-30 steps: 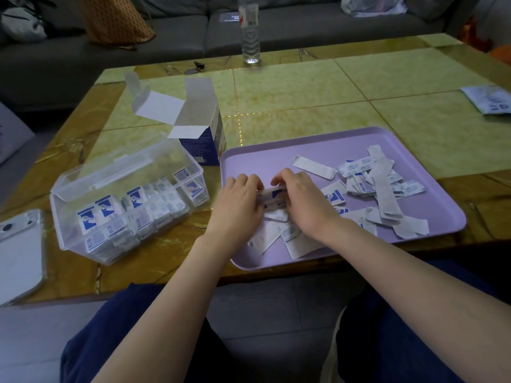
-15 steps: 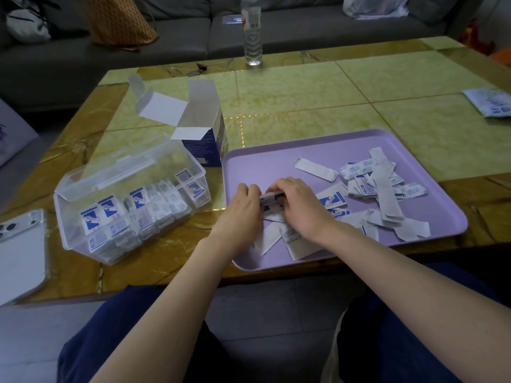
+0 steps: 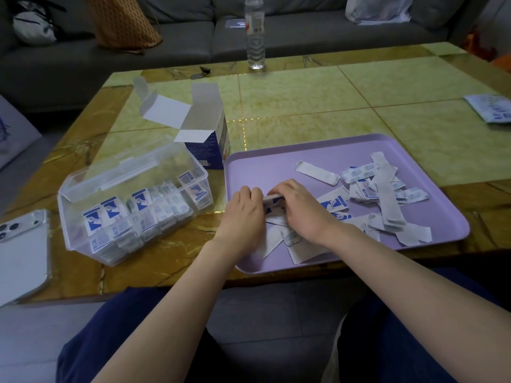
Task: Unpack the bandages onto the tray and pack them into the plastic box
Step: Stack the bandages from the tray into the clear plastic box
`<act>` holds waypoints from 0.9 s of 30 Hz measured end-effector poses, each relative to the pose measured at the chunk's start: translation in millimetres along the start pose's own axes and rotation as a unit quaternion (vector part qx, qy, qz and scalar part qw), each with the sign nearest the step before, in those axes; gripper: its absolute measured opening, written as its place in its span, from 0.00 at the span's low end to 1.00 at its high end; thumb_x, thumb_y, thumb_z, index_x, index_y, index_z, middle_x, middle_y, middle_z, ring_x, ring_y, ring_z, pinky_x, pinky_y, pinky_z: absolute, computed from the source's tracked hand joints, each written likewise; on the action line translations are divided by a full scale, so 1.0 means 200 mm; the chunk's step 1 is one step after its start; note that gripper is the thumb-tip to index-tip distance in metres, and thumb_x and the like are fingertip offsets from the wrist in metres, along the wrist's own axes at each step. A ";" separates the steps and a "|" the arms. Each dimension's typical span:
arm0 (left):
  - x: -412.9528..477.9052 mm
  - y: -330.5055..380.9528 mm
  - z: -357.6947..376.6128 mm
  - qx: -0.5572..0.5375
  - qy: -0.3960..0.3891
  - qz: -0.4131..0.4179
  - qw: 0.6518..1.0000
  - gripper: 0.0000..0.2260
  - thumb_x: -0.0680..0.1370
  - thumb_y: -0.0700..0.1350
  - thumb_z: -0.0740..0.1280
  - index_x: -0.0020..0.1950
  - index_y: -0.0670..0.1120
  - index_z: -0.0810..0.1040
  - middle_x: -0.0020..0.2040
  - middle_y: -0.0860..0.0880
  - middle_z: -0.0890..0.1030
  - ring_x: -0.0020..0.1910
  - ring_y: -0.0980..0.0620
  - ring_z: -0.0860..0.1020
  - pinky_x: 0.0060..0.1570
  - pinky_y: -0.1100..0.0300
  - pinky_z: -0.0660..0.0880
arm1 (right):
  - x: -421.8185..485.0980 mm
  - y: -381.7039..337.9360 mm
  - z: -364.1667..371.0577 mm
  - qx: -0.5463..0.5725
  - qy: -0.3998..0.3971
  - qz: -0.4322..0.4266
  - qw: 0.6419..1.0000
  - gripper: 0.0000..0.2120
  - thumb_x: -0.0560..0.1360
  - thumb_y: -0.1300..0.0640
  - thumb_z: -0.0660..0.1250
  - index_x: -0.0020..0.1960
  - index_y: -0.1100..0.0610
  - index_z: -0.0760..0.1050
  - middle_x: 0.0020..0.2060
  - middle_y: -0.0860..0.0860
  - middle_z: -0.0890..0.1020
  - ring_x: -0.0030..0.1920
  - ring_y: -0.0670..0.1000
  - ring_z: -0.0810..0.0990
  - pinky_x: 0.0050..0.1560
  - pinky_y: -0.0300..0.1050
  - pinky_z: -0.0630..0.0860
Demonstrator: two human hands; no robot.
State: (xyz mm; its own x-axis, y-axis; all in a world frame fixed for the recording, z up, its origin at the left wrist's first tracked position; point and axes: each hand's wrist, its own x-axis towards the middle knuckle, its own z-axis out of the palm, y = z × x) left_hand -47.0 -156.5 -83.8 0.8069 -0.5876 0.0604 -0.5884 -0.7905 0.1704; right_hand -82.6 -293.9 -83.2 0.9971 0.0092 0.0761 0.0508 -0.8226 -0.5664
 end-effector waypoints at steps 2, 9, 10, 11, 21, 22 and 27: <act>0.00 0.01 -0.01 0.003 0.016 -0.005 1.000 0.06 0.79 0.39 0.55 0.55 0.44 0.65 0.55 0.45 0.69 0.51 0.47 0.67 0.50 0.59 0.63 | 0.00 -0.01 0.00 0.016 0.042 -0.010 0.999 0.15 0.75 0.72 0.57 0.58 0.61 0.74 0.55 0.55 0.74 0.56 0.54 0.72 0.58 0.44 0.70; -0.03 0.02 -0.10 -0.015 0.106 -0.016 0.994 0.05 0.81 0.40 0.55 0.48 0.48 0.61 0.42 0.51 0.72 0.38 0.49 0.68 0.40 0.58 0.63 | -0.02 -0.03 -0.05 -0.010 0.103 -0.063 0.993 0.10 0.77 0.67 0.60 0.56 0.59 0.74 0.49 0.53 0.79 0.48 0.53 0.78 0.48 0.49 0.74; -0.03 0.01 -0.11 -0.028 0.112 -0.015 0.993 0.05 0.81 0.40 0.55 0.48 0.48 0.61 0.40 0.51 0.71 0.36 0.49 0.69 0.37 0.58 0.63 | -0.03 -0.02 -0.06 -0.009 0.099 -0.063 0.993 0.10 0.77 0.66 0.60 0.55 0.58 0.74 0.47 0.53 0.80 0.46 0.53 0.79 0.47 0.49 0.75; -0.04 0.00 -0.13 -0.049 0.123 -0.015 0.991 0.04 0.82 0.42 0.55 0.48 0.48 0.62 0.39 0.51 0.72 0.35 0.48 0.71 0.34 0.57 0.64 | -0.03 -0.03 -0.06 0.000 0.097 -0.064 0.993 0.08 0.78 0.65 0.61 0.54 0.57 0.74 0.45 0.52 0.80 0.43 0.52 0.79 0.45 0.49 0.76; -0.12 -0.14 -0.28 -0.510 0.143 -0.080 0.845 0.05 0.79 0.38 0.63 0.48 0.42 0.79 0.33 0.45 0.81 0.26 0.49 0.78 0.28 0.64 0.72 | 0.00 -0.18 -0.15 0.390 0.104 0.038 0.914 0.07 0.72 0.66 0.69 0.42 0.54 0.77 0.30 0.47 0.84 0.32 0.49 0.84 0.33 0.35 0.77; -0.13 -0.15 -0.29 -0.538 0.138 -0.078 0.828 0.06 0.79 0.37 0.63 0.47 0.41 0.79 0.32 0.45 0.80 0.25 0.49 0.77 0.27 0.64 0.70 | 0.00 -0.19 -0.15 0.414 0.091 0.043 0.905 0.07 0.72 0.66 0.68 0.42 0.55 0.77 0.31 0.47 0.84 0.32 0.50 0.84 0.33 0.35 0.78; -0.20 -0.20 -0.31 -0.551 0.130 -0.080 0.820 0.06 0.80 0.39 0.62 0.46 0.42 0.77 0.28 0.48 0.77 0.26 0.50 0.76 0.32 0.52 0.73 | -0.01 -0.26 -0.11 0.469 0.036 0.056 0.881 0.06 0.72 0.68 0.67 0.41 0.58 0.76 0.30 0.50 0.84 0.30 0.49 0.83 0.32 0.37 0.80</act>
State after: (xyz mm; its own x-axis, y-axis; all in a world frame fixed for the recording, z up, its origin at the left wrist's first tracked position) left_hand -52.5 -90.3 -32.3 0.9371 -0.3222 0.1343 -0.1852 -0.1329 0.9737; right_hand -88.8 -264.5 -35.8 0.9944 -0.1052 0.0097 0.0113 0.0147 -0.9998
